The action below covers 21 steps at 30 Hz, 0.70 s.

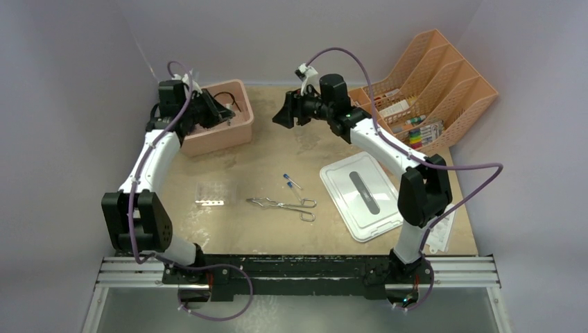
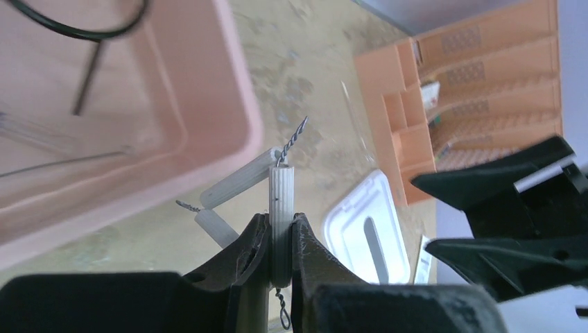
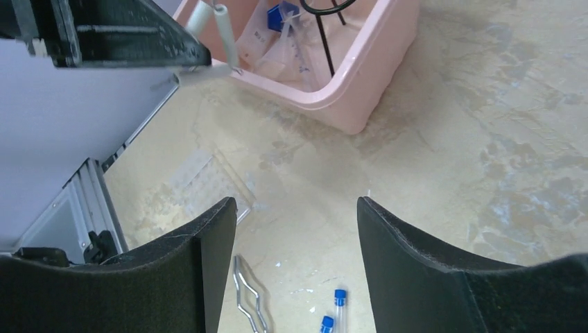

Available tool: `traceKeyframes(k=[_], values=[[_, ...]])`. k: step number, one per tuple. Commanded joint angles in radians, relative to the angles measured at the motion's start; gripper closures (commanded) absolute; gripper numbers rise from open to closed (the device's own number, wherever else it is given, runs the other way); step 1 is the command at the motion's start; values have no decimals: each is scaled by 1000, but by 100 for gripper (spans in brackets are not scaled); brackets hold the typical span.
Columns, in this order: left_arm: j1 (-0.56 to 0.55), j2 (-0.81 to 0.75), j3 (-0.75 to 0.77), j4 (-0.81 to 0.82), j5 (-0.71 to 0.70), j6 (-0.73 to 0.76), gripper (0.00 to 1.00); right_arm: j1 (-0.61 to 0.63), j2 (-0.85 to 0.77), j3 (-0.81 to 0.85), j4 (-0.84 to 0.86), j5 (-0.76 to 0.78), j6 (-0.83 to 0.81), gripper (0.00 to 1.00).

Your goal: Organize the chemistry lab equipment

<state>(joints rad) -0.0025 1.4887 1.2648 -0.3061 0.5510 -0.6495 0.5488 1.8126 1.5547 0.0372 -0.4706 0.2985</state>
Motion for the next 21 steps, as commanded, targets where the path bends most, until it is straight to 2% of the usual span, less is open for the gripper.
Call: traceKeyframes(k=[1, 4, 10, 21], values=[[57, 47, 117, -84, -66, 50, 100, -6, -62, 33, 3, 36, 6, 34], [58, 105, 185, -156, -140, 90, 100, -7, -64, 25, -1, 49, -4, 34], [45, 242, 261, -215, -151, 111, 100, -7, -60, 22, -27, 90, -34, 34], [-50, 410, 402, -304, -253, 148, 100, -11, -50, 19, -36, 113, -47, 34]])
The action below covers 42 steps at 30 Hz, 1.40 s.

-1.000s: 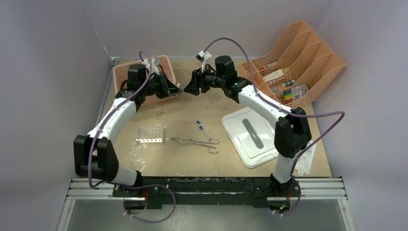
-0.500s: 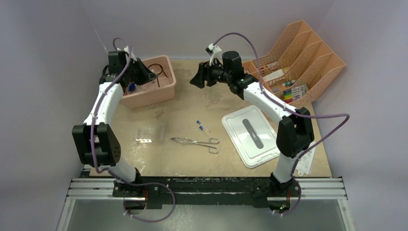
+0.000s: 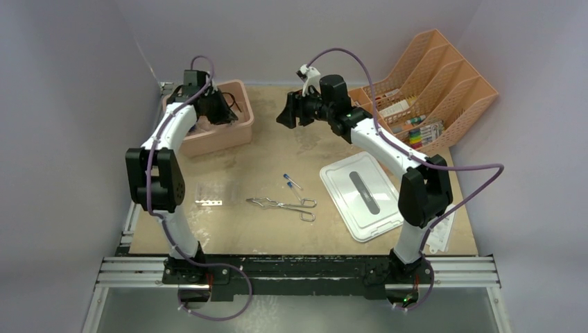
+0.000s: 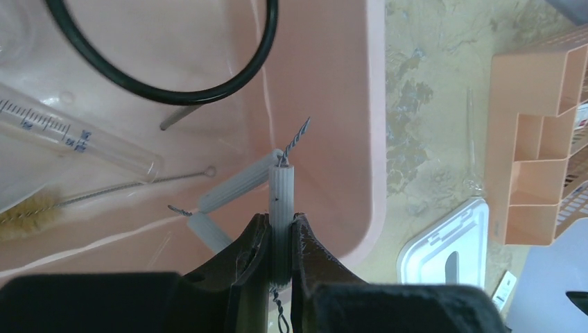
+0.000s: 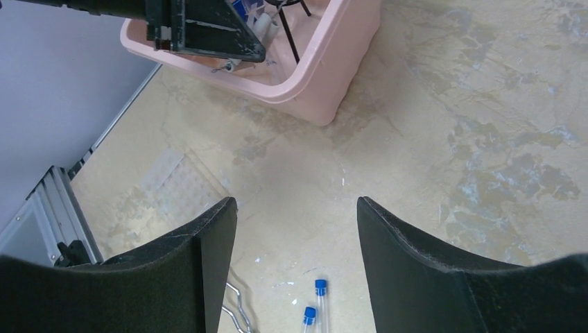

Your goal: Organize the chemistry lab equipment

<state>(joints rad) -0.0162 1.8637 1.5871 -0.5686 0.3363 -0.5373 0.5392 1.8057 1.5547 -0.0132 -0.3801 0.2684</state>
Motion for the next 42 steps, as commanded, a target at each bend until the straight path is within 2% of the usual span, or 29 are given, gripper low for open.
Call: traceKeyframes(k=[1, 7, 15, 24, 31, 42], values=[[-41, 47, 93, -48, -51, 41, 100, -2, -43, 20, 4, 24, -18, 34], [-65, 106, 159, -70, -166, 59, 100, -4, -38, 29, -16, 32, -24, 34], [-74, 155, 152, -38, -243, 42, 100, -4, -29, 35, -27, 30, -20, 34], [-82, 154, 138, -16, -214, 41, 76, -4, -26, 24, -27, 28, 2, 34], [-83, 82, 134, -28, -206, 18, 60, -4, -28, 5, -37, 49, 7, 34], [-86, -144, 47, -25, -253, -10, 46, -4, -55, -65, -126, 194, 10, 34]])
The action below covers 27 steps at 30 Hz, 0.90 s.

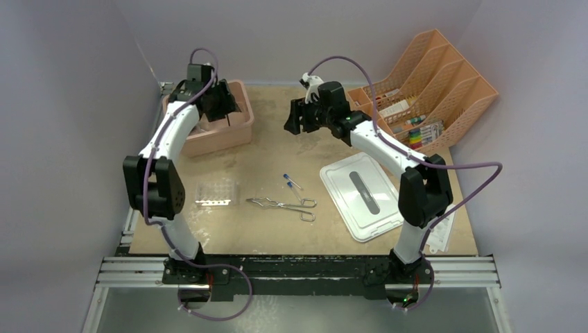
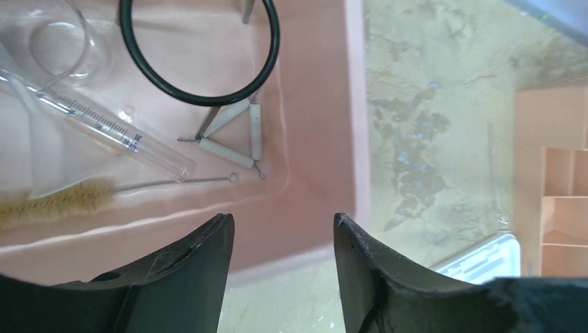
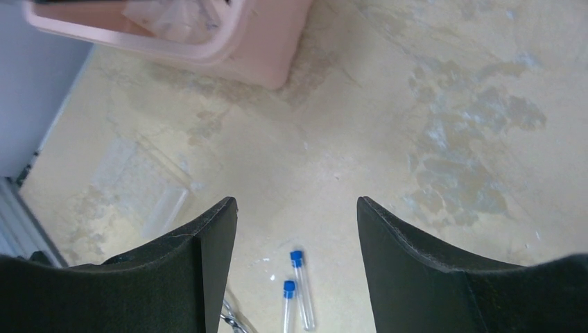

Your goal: Organize the chemistry lab equipment

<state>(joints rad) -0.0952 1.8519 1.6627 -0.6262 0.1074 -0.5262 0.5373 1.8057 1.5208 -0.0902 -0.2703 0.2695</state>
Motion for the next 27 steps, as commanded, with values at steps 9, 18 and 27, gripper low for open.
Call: traceKeyframes(k=[9, 18, 27], values=[[-29, -395, -277, 205, -21, 66, 23, -23, -49, -40, -186, 464, -55, 34], [-33, -462, -372, 258, 78, 48, 22, -146, 98, 70, -260, 582, -123, 36], [-47, -449, -373, 308, 143, 15, 22, -240, 306, 245, -388, 462, -310, 46]])
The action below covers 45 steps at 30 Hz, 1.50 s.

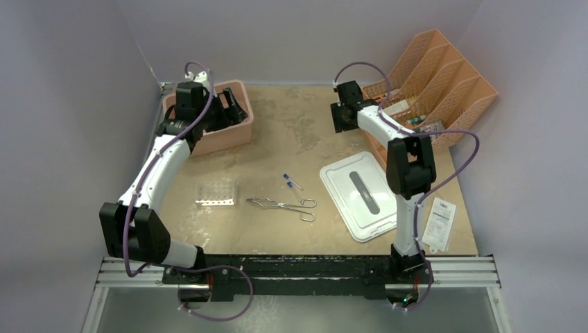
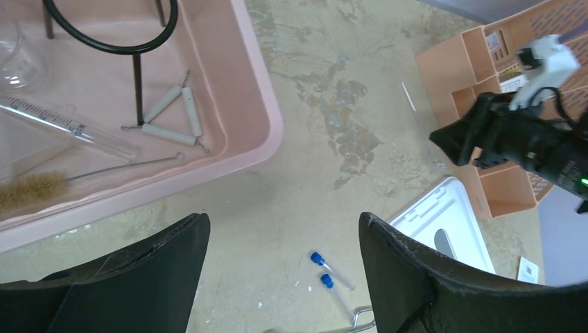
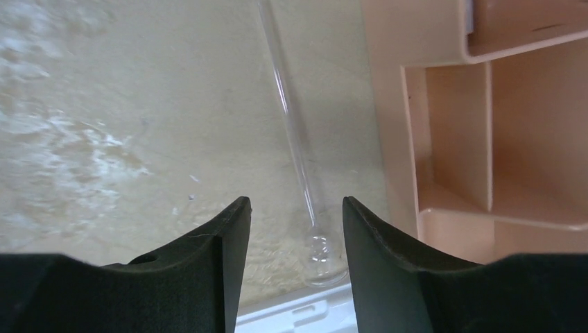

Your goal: Organize the chemistry lab equipment

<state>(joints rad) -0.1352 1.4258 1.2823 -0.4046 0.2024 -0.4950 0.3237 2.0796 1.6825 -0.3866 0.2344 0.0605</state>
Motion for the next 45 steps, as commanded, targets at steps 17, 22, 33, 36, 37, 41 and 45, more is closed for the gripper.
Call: traceKeyframes(k=[17, 22, 33, 36, 37, 41, 45], values=[[-7, 42, 75, 69, 71, 1, 23, -78, 169, 169, -163, -247, -198, 61], [-7, 47, 76, 60, 71, 4, 23, -81, 191, 187, -167, -238, -204, 67], [-7, 48, 79, 41, 22, 0, 23, -78, 180, 143, -98, -182, -247, 93], [-7, 48, 77, 52, 29, -11, 23, -74, 147, 131, -69, -205, -218, 98], [-7, 48, 77, 57, 30, -16, 23, -72, 130, 122, -50, -218, -210, 98], [-7, 50, 75, 81, 37, -46, 21, -68, 61, 107, 9, -271, -184, 100], [-7, 67, 85, 89, 52, -87, 19, -68, 7, 126, 21, -365, -143, 100]])
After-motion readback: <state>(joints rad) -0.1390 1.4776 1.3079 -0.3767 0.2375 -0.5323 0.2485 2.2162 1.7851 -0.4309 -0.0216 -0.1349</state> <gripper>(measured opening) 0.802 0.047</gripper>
